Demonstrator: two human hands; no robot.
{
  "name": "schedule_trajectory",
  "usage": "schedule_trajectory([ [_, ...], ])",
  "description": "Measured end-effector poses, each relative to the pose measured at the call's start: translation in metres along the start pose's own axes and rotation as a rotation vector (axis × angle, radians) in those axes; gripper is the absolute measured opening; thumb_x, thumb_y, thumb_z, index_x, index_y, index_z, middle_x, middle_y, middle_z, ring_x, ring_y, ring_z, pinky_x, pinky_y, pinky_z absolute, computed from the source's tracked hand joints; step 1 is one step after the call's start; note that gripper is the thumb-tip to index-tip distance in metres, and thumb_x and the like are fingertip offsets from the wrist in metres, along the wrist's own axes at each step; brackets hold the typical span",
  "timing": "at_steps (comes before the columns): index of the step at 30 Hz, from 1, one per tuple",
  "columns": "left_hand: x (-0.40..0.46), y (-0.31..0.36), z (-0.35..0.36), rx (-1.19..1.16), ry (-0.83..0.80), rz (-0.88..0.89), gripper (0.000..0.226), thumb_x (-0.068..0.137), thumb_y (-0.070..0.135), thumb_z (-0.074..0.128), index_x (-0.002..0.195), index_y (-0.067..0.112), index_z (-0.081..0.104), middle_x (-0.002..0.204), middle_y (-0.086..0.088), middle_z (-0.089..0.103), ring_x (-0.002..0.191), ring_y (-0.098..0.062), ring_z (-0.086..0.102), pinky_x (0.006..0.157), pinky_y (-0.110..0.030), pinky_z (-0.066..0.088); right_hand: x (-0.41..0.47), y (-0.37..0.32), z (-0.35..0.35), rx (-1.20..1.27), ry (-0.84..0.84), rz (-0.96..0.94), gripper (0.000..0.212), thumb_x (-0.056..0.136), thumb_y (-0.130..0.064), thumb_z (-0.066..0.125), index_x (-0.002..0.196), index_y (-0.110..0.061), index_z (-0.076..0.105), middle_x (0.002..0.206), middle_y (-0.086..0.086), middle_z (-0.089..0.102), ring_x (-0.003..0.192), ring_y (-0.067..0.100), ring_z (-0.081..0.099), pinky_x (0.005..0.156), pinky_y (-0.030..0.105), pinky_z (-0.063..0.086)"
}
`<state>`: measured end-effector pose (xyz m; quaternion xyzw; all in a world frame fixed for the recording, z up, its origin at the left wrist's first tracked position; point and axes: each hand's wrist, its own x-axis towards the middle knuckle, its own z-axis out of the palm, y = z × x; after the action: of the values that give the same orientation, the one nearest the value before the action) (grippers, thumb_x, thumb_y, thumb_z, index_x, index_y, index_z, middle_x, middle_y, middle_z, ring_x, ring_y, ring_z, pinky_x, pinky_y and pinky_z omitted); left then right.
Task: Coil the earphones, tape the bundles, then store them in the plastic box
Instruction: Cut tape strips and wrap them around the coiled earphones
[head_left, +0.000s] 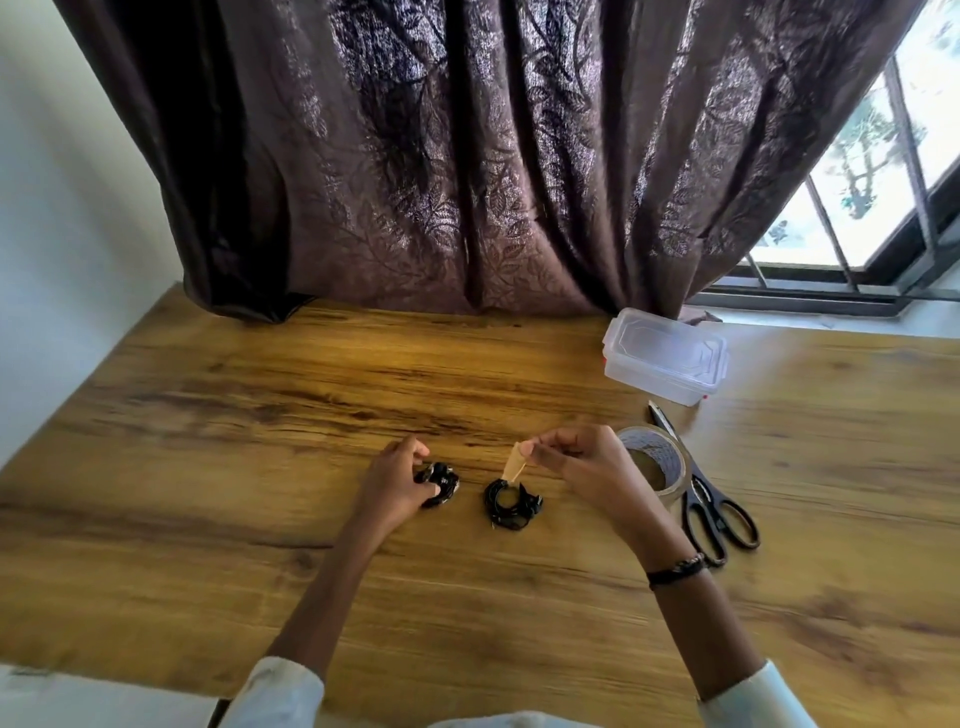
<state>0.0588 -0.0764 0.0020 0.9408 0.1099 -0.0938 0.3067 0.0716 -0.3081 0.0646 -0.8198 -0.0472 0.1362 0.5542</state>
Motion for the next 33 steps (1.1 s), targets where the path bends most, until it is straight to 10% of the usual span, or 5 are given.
schedule_trajectory([
  [12,-0.012,0.002,0.009,0.041,0.048,-0.114,0.059,0.082,0.035,0.071,0.127,0.009,0.044,0.125,-0.01,0.054,0.112,-0.025,0.055,0.086,-0.032,0.043,-0.001,0.0,0.001,0.018,-0.014,-0.019,0.006,0.086,-0.023,0.071,0.087,-0.02,0.076,0.082,-0.006,0.074,0.074,0.0,0.065,0.066,0.013,0.049],
  [17,-0.009,0.01,-0.008,0.188,0.187,0.24,0.031,0.092,0.028,0.058,0.121,0.019,0.054,0.127,0.004,0.051,0.115,-0.016,0.053,0.084,-0.022,0.044,0.0,0.005,0.002,0.047,-0.02,0.013,0.009,0.086,-0.026,0.071,0.088,-0.02,0.077,0.083,-0.003,0.076,0.085,0.015,0.069,0.071,0.02,0.051],
  [24,0.014,0.035,-0.019,0.417,-0.318,0.506,0.019,0.091,0.019,0.06,0.105,0.031,0.064,0.12,0.009,0.056,0.116,-0.011,0.048,0.091,-0.033,0.044,-0.003,0.006,0.0,0.034,-0.006,0.025,0.008,0.087,-0.023,0.071,0.089,-0.02,0.077,0.084,-0.001,0.075,0.09,0.023,0.069,0.078,0.033,0.054],
  [33,0.019,0.044,-0.018,0.605,-0.409,0.615,0.027,0.088,0.004,0.06,0.109,0.019,0.066,0.115,0.005,0.059,0.109,-0.011,0.051,0.076,-0.016,0.033,-0.009,0.003,-0.006,0.072,-0.003,0.001,0.008,0.087,-0.024,0.07,0.085,-0.021,0.077,0.085,0.001,0.075,0.09,0.023,0.068,0.079,0.033,0.054],
])
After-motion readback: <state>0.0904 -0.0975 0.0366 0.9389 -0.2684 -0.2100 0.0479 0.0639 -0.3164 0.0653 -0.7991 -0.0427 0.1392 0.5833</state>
